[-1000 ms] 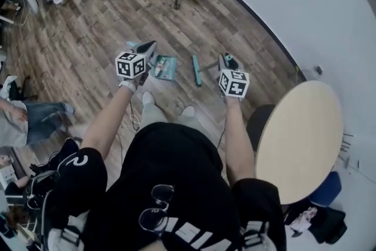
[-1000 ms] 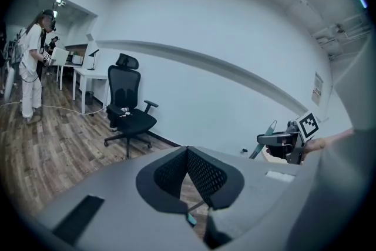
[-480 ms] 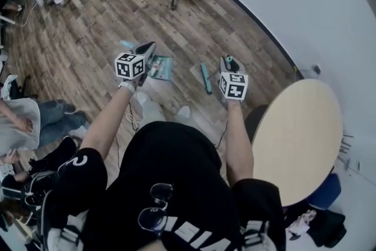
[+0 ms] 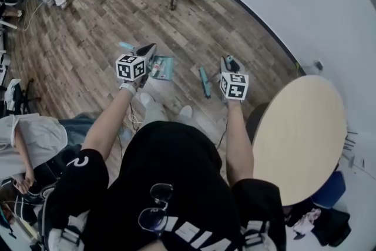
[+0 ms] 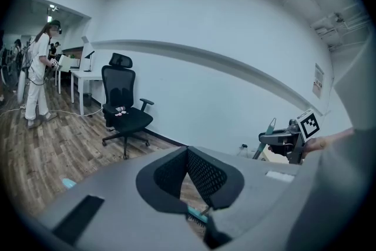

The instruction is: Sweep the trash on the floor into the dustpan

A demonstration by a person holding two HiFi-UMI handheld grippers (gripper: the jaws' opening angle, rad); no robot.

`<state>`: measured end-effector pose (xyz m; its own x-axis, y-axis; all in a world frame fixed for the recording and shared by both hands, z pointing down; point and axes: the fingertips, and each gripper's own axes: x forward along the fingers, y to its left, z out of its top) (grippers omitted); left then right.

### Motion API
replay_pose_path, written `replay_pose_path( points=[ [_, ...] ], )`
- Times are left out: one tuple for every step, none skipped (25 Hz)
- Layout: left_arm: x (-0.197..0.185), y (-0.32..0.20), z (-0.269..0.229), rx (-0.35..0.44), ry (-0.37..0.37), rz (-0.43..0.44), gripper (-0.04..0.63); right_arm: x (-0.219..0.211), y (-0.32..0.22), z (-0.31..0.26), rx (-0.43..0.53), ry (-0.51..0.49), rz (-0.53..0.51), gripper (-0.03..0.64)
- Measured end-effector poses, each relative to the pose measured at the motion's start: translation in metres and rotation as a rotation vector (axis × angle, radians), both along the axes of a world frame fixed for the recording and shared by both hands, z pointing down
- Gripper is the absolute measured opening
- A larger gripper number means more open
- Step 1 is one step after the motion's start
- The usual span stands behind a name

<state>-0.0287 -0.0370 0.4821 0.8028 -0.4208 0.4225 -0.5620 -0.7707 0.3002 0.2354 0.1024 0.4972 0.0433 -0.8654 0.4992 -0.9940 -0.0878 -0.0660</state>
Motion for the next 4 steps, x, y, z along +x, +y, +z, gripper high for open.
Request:
replay_pose_path(
  points=[
    [0.0012, -0.0003, -0.0001, 0.001, -0.001, 0.000, -0.003, 0.0014, 0.0004, 0.0003, 0.000, -0.004, 0.003, 0.086],
    [0.0024, -0.0003, -0.0002, 0.002, -0.002, 0.001, -0.003, 0.0023, 0.0012, 0.0008, -0.002, -0.008, 0.005, 0.086],
    [0.0036, -0.0001, -0.0001, 0.002, -0.002, 0.001, -0.003, 0.0031, 0.0021, 0.0013, -0.003, -0.013, 0.005, 0.086],
    [0.0048, 0.0003, -0.0001, 0.003, -0.003, 0.001, -0.003, 0.0039, 0.0031, 0.0018, -0.004, -0.016, 0.006, 0.086]
  ],
)
